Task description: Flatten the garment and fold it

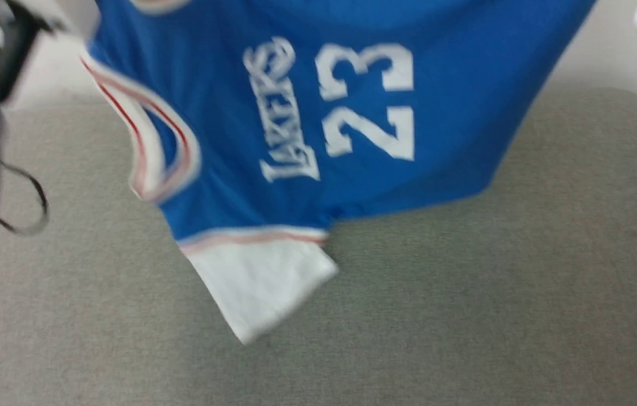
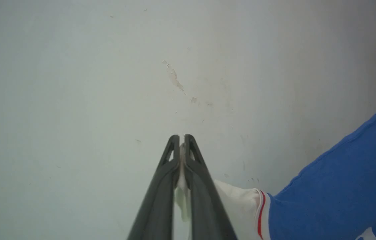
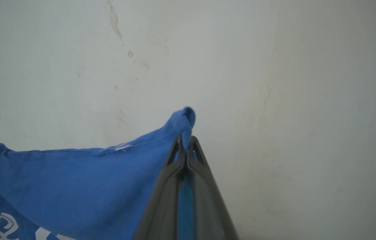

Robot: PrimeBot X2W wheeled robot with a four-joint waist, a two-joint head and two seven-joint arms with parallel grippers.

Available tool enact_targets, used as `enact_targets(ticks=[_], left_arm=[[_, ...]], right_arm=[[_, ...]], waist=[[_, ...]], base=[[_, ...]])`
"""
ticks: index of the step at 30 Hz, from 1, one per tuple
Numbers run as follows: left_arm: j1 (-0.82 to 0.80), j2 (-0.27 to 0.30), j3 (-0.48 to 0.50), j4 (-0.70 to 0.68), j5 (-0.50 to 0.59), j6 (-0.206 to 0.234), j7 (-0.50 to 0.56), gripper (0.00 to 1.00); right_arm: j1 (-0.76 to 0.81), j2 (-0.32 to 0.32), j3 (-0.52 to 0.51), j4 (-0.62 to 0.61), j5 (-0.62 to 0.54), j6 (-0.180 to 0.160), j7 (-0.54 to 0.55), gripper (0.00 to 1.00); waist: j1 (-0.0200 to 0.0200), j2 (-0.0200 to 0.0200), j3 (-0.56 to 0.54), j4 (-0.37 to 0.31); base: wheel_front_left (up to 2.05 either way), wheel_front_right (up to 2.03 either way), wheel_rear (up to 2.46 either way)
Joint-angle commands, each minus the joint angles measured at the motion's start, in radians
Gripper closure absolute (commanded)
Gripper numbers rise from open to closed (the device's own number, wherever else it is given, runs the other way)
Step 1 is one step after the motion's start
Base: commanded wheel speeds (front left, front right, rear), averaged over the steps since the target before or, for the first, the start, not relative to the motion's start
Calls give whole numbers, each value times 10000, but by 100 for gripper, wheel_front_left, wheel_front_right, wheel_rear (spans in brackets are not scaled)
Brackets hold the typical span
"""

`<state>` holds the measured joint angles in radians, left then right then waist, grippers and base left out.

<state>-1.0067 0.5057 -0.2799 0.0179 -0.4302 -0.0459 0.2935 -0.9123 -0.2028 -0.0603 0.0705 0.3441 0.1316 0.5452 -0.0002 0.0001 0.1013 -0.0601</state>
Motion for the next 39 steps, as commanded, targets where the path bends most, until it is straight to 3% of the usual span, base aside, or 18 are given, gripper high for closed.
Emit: enact_targets(ticks=[1, 10, 17, 23, 29, 39], left_arm=[[-590, 79, -57, 184, 88, -131, 206, 100], [-3833, -241, -294, 1261, 208, -226, 1375, 100], [-6055, -443, -275, 2514, 1155, -35, -370, 100], [-7400, -511, -261, 3535, 1479, -71, -1454, 100], [-7954, -487, -260, 4085, 1512, -180, -2191, 100], [-7758, -804, -418, 3903, 853, -557, -3047, 100]], right_arm=[[-401, 13, 98, 161, -34, -9, 96, 100], [-2607, 462, 80, 1336, -318, -9, 789, 100], [-4562, 820, 152, 3016, -1284, -9, -489, 100], [-5997, 918, -24, 4339, -1675, -9, -1628, 100], [-6600, 746, -37, 5305, -1865, -9, -2617, 100], [-6857, 90, 667, 5661, -1540, -9, -3821, 100]], waist=[[2, -1, 79, -226], [2, -1, 1670, -701], [2, -1, 2931, -1293], [2, -1, 3718, -1347], [2, -1, 4346, -1315], [2, -1, 5945, -1030]], base=[[0, 0, 0], [0, 0, 0], [0, 0, 0], [0, 0, 0], [0, 0, 0], [0, 0, 0]])
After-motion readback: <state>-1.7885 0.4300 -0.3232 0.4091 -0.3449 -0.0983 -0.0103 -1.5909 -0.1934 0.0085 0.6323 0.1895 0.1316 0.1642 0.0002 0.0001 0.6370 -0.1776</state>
